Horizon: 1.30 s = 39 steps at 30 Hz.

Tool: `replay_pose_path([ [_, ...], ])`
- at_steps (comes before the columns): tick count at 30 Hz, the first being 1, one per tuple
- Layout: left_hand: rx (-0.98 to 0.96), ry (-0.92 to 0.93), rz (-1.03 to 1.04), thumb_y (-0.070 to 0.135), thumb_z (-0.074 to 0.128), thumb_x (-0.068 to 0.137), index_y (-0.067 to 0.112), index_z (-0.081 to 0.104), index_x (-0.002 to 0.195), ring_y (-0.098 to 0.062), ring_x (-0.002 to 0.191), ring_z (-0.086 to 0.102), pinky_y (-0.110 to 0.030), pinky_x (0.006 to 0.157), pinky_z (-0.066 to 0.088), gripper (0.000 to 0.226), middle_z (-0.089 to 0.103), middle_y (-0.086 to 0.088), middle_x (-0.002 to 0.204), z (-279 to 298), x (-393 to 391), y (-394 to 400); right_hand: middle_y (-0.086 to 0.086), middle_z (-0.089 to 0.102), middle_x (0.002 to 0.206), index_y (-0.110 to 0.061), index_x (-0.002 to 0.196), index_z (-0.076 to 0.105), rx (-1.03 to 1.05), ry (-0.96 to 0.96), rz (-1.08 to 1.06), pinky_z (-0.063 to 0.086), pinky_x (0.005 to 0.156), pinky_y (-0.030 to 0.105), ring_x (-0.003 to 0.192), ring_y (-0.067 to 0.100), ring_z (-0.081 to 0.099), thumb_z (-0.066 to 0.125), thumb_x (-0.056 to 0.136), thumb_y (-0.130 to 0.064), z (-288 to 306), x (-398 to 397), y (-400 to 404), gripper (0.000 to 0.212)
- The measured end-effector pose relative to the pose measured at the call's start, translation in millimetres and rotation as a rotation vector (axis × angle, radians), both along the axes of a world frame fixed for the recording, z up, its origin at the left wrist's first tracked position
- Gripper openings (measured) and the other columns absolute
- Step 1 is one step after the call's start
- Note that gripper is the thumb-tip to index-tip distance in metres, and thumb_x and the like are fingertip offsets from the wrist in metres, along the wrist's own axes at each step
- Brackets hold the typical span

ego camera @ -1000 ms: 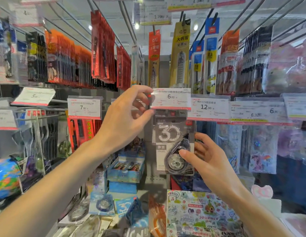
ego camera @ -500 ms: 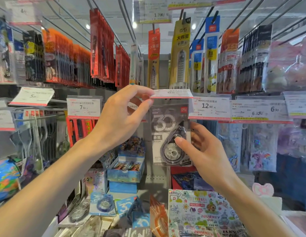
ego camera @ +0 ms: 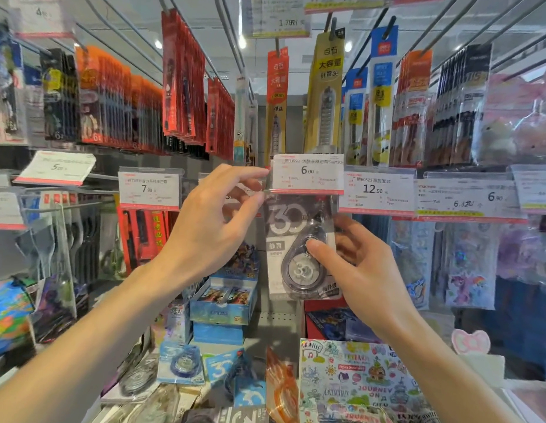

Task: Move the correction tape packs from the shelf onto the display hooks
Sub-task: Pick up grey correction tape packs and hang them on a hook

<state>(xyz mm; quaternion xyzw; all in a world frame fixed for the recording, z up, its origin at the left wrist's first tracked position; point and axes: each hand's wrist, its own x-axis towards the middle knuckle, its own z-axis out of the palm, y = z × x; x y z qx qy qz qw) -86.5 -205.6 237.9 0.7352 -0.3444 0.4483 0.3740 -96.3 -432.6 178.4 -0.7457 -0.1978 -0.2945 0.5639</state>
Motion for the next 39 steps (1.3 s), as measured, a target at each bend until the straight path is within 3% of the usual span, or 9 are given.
replay_pose_path([
  [6,-0.047,0.096,0.038,0.019,0.067,0.098,0.027,0.067,0.115,-0.010,0.095,0.065,-0.017,0.073,0.051,0.019,0.067,0.017,0.101,-50.4,10.2,0.7,-0.010,0.075,0.103,-0.041,0.142,0.050,0.055,0.016,-0.097,0.054,0.077,0.016,0.096,0.002,0.073,0.075,0.088,-0.046,-9.4,12.6,-0.2,0.060],
  [12,-0.069,0.349,-0.045,0.037,0.061,0.100,0.046,0.044,0.141,-0.002,0.095,0.067,-0.034,0.085,0.057,0.045,0.066,0.024,0.105,-82.0,44.5,-20.8,-0.017,0.074,0.111,-0.040,0.147,0.045,-0.009,0.004,-0.202,0.053,0.077,0.012,0.101,-0.005,0.068,0.071,0.094,-0.045,-11.3,35.0,2.7,0.059],
  [17,-0.100,0.380,-0.052,0.040,0.057,0.103,0.060,0.017,0.153,-0.005,0.075,0.067,-0.020,0.067,0.054,0.067,0.066,0.015,0.091,-86.1,81.3,-42.8,-0.009,0.062,0.144,-0.039,0.155,0.039,-0.091,0.061,-0.232,0.049,0.110,0.043,0.133,0.015,0.058,0.060,0.101,-0.044,-13.1,57.6,6.2,0.058],
  [20,-0.113,0.444,-0.058,0.038,0.055,0.103,0.066,0.009,0.151,-0.031,0.117,0.065,-0.050,0.098,0.055,0.072,0.066,-0.013,0.129,-87.9,100.3,-46.1,-0.010,0.050,0.157,-0.045,0.159,0.027,-0.140,0.139,-0.249,0.044,0.115,0.044,0.140,0.016,0.051,0.057,0.100,-0.051,-14.5,68.8,5.6,0.066],
  [24,-0.119,0.507,-0.030,0.034,0.055,0.104,0.057,0.017,0.155,-0.026,0.156,0.025,-0.054,0.123,0.030,0.068,0.029,0.000,0.168,-88.4,125.4,-49.1,-0.001,0.054,0.154,-0.038,0.164,0.014,-0.229,0.191,-0.241,0.048,0.104,0.033,0.137,0.024,0.056,0.054,0.105,-0.039,-8.7,99.6,5.1,0.071],
  [30,-0.128,0.604,-0.020,0.032,0.054,0.105,0.039,0.020,0.161,-0.025,0.153,0.034,-0.049,0.120,0.036,0.065,0.034,0.000,0.167,-81.1,144.9,-57.7,-0.008,0.052,0.154,-0.040,0.162,0.019,-0.136,0.236,-0.189,0.040,0.091,0.008,0.141,0.010,0.049,0.057,0.105,-0.030,-11.5,128.6,5.2,0.069],
  [33,-0.145,0.633,-0.035,0.032,0.056,0.104,0.037,0.025,0.160,-0.025,0.150,0.039,-0.049,0.119,0.037,0.064,0.039,-0.001,0.164,-79.7,140.5,-56.1,0.000,0.061,0.139,-0.031,0.161,0.028,-0.077,0.270,-0.134,0.043,0.069,-0.005,0.098,-0.022,0.061,0.059,0.105,-0.024,-12.6,130.1,2.7,0.065],
  [36,-0.196,0.604,-0.083,0.028,0.057,0.104,0.037,0.043,0.151,-0.008,0.129,0.054,-0.037,0.110,0.045,0.050,0.052,0.004,0.149,-82.0,126.9,-47.1,-0.001,0.072,0.115,-0.017,0.153,0.042,-0.021,0.297,-0.130,0.054,0.102,0.031,0.101,-0.001,0.067,0.064,0.102,-0.027,-16.0,119.6,-7.8,0.056],
  [39,-0.257,0.601,-0.135,0.026,0.058,0.104,0.039,0.056,0.131,0.001,0.114,0.058,-0.029,0.098,0.049,0.030,0.059,0.008,0.134,-84.7,105.0,-36.4,-0.003,0.071,0.117,-0.017,0.140,0.054,-0.055,0.295,-0.145,0.055,0.104,0.049,0.112,0.020,0.069,0.066,0.100,-0.035,-18.5,98.3,-20.7,0.046],
])
